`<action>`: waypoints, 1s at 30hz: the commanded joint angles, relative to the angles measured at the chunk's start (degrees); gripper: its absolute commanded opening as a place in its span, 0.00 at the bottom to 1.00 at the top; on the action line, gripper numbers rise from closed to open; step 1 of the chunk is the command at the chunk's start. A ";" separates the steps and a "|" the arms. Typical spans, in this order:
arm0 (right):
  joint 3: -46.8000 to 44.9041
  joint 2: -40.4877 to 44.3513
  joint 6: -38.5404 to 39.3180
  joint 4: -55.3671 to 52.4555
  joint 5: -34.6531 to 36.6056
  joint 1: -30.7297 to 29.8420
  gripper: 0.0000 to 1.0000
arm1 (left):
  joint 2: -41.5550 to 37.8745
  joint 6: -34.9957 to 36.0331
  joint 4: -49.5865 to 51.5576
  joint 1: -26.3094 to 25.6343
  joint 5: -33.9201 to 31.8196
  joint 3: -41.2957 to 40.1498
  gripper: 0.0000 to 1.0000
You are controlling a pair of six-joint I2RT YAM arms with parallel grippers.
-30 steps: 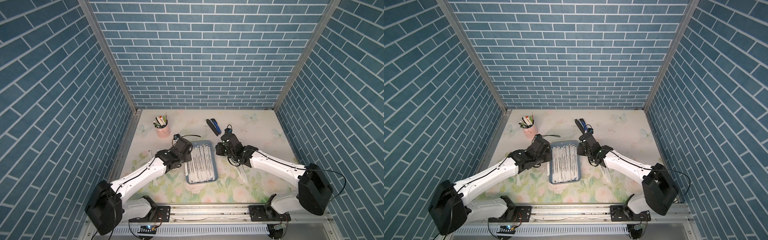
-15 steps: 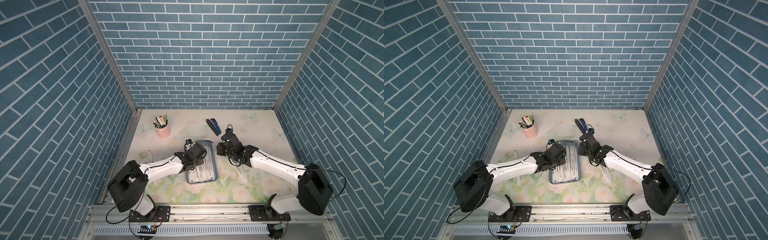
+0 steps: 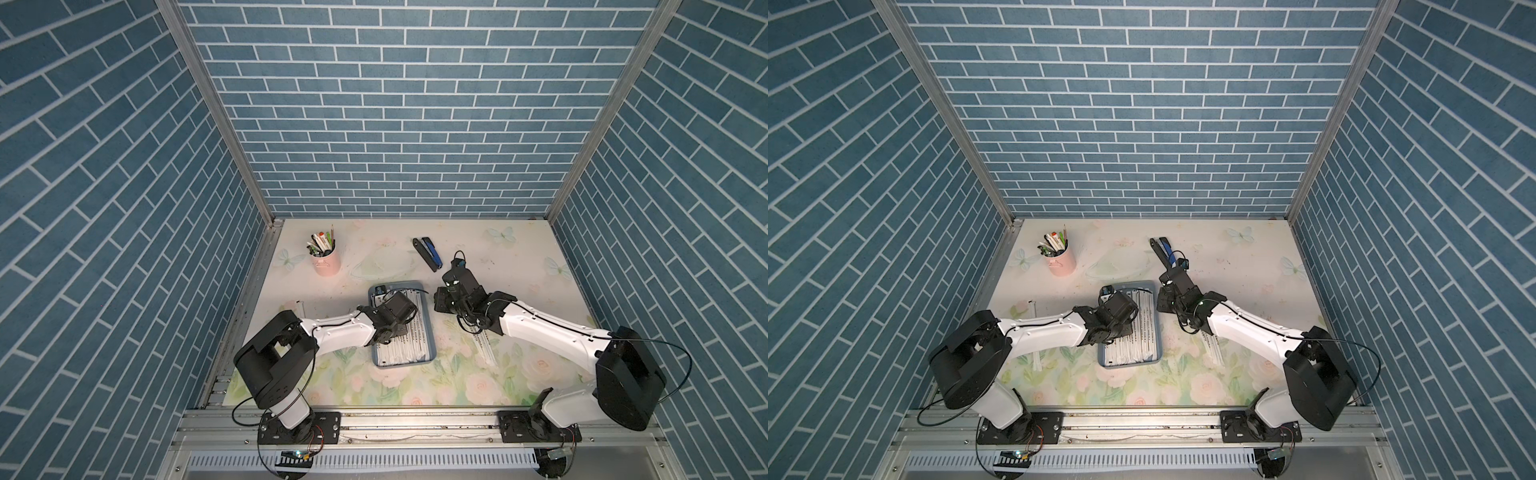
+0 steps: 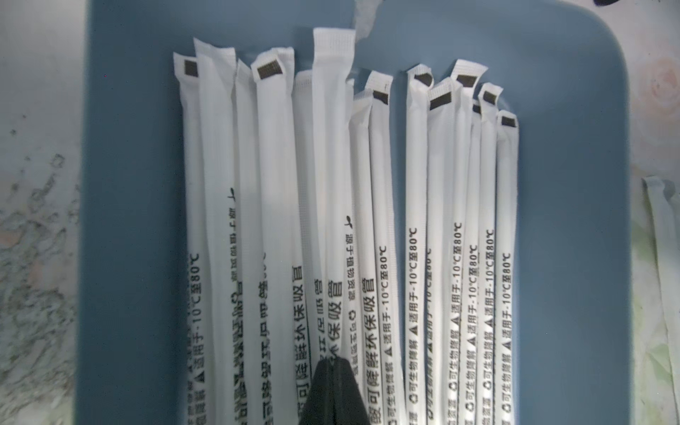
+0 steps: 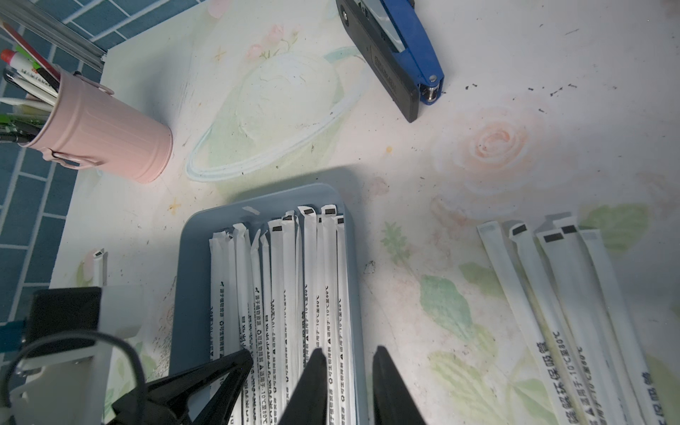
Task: Put the straws into the storage box
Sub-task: Place the straw in the storage box, then pick up the straw from the center of the board.
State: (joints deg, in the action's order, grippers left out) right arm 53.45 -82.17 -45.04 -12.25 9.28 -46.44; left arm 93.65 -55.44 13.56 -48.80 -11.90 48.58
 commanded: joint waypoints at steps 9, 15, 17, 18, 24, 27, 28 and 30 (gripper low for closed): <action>0.33 0.92 0.69 -2.74 1.34 0.12 0.24 | -1.13 0.86 1.06 -0.42 -0.66 0.35 0.27; 2.55 1.60 5.05 -10.15 1.91 3.44 0.23 | -4.57 3.67 5.05 -0.42 -1.99 4.16 0.27; 0.95 3.81 7.58 -12.33 0.54 6.79 0.22 | -7.67 6.71 7.82 -0.50 -4.51 6.39 0.29; -0.26 5.18 9.36 -13.44 -0.70 8.96 0.21 | -10.01 8.61 8.94 -0.44 -6.66 7.50 0.32; -2.03 5.33 21.44 -22.64 -4.51 15.23 0.20 | -22.60 20.85 9.29 1.36 -22.60 6.54 0.65; -1.94 2.06 23.87 -24.39 -4.62 15.15 0.21 | -28.03 24.93 3.60 8.54 -15.47 2.40 0.72; -1.80 1.41 24.15 -24.17 -4.58 15.19 0.21 | -29.25 25.18 2.03 10.97 -12.32 1.26 0.73; -1.43 -0.31 24.55 -23.24 -5.02 15.14 0.21 | -31.28 25.21 -1.00 14.45 -6.51 -0.99 0.74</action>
State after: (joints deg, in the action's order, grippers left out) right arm 52.16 -80.58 -25.02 -32.53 5.34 -31.11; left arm 63.57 -34.50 15.68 -38.09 -24.45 50.78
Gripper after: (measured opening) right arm 0.210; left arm 0.735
